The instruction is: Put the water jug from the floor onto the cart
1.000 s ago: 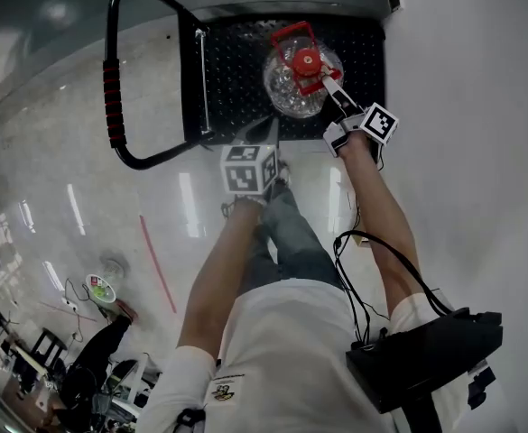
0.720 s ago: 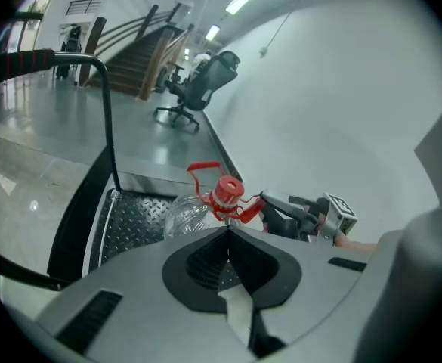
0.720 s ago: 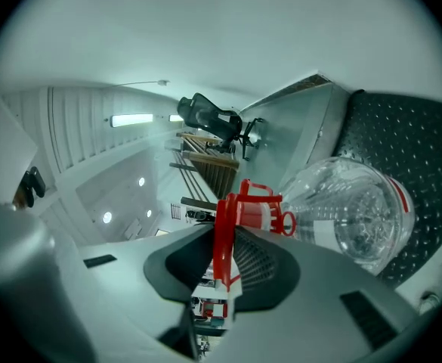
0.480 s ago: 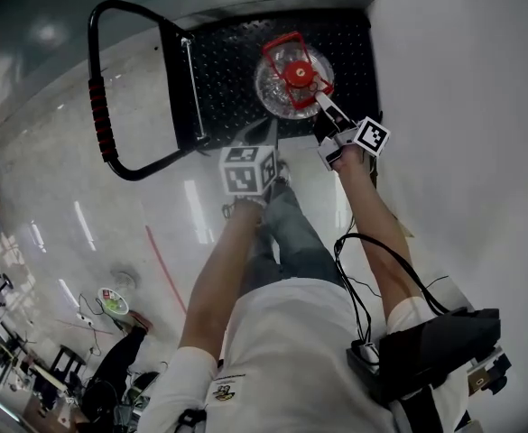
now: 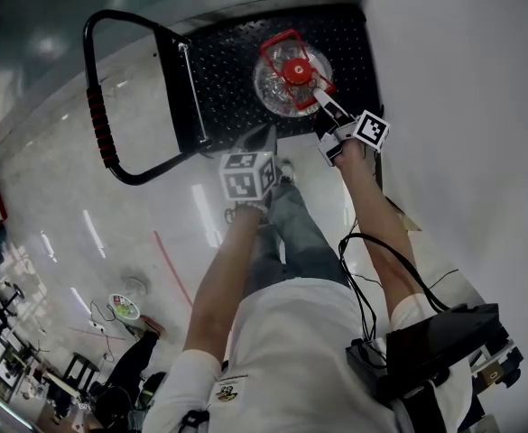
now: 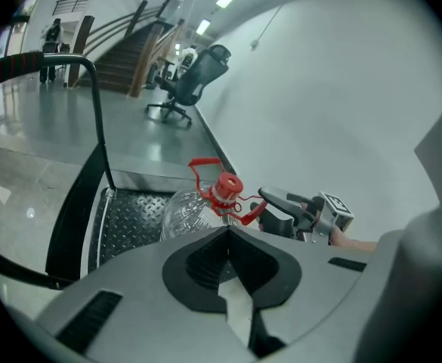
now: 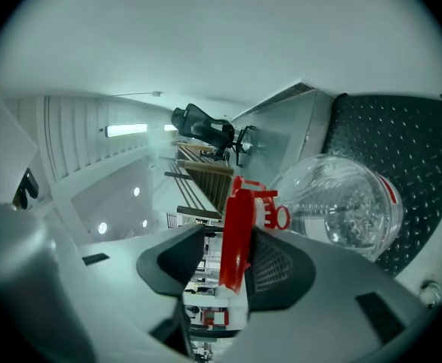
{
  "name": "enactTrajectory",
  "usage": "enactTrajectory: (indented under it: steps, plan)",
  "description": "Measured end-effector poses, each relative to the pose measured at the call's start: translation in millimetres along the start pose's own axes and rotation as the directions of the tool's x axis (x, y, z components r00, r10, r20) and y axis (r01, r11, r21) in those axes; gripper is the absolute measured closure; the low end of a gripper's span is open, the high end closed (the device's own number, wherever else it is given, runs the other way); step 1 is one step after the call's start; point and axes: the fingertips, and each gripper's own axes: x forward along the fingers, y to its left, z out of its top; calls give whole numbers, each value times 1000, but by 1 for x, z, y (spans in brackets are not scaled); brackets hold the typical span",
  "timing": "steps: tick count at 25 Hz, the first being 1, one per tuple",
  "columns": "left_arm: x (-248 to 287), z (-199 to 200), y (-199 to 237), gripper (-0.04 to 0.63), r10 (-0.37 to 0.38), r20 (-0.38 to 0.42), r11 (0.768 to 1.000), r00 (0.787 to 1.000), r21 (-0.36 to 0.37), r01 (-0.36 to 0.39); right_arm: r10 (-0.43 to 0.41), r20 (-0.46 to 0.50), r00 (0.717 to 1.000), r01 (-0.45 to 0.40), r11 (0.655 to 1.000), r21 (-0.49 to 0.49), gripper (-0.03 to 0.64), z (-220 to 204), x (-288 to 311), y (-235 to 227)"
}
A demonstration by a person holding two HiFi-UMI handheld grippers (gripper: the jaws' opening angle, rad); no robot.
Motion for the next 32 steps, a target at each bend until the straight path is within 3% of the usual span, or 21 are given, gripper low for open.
enactTrajectory:
  steps: [4,12,16,20,23,25,28,32]
  plan:
    - [-9,1,2,594,4,6,1000,1000,-5,-4,-85,-8,996,84,996,-8,407,0,5,-4]
    - [-30,0,-2,594,3,37,1000,999,-1,-3,-196,12,981,196,980,-40,379,-4,-20,-15]
    - [-45,0,3,594,-5,59,1000,998,1,5,-260,59,964,265,957,-120,376,-8,-42,-8]
    - [-87,5,-5,594,-33,106,999,994,12,32,-284,110,953,304,910,-283,377,-16,-68,46]
    - [-129,2,-18,594,-57,140,998,989,30,53,-245,129,961,276,889,-365,388,-34,-84,103]
    - [-162,-3,-25,594,-70,153,997,986,37,65,-216,139,966,255,873,-416,459,-53,-95,143]
    - [-212,-7,-35,594,-101,182,993,978,70,90,-178,144,974,228,815,-534,548,-85,-110,204]
    - [-276,3,-40,594,-143,236,984,961,141,112,-108,165,980,191,728,-658,600,-123,-124,284]
